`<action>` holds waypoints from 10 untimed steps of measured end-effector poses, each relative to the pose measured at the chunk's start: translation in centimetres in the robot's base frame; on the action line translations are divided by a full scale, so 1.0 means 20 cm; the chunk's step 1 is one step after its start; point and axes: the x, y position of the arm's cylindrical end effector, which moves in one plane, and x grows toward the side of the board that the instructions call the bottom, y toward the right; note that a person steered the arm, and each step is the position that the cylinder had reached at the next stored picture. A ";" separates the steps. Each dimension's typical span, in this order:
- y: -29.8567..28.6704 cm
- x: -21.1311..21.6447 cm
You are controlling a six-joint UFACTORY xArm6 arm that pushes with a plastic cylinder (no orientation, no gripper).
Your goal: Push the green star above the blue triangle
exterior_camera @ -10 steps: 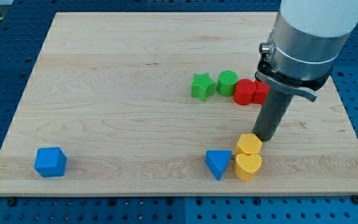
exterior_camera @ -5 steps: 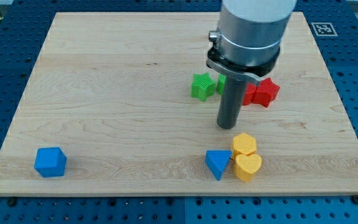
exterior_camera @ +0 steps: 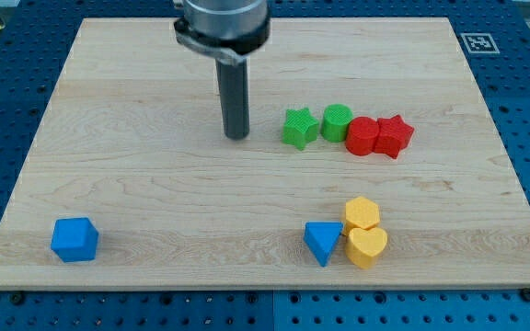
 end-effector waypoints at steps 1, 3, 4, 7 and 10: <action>0.02 -0.13; 0.03 -0.15; 0.03 -0.15; 0.25 -0.26; 0.44 -0.17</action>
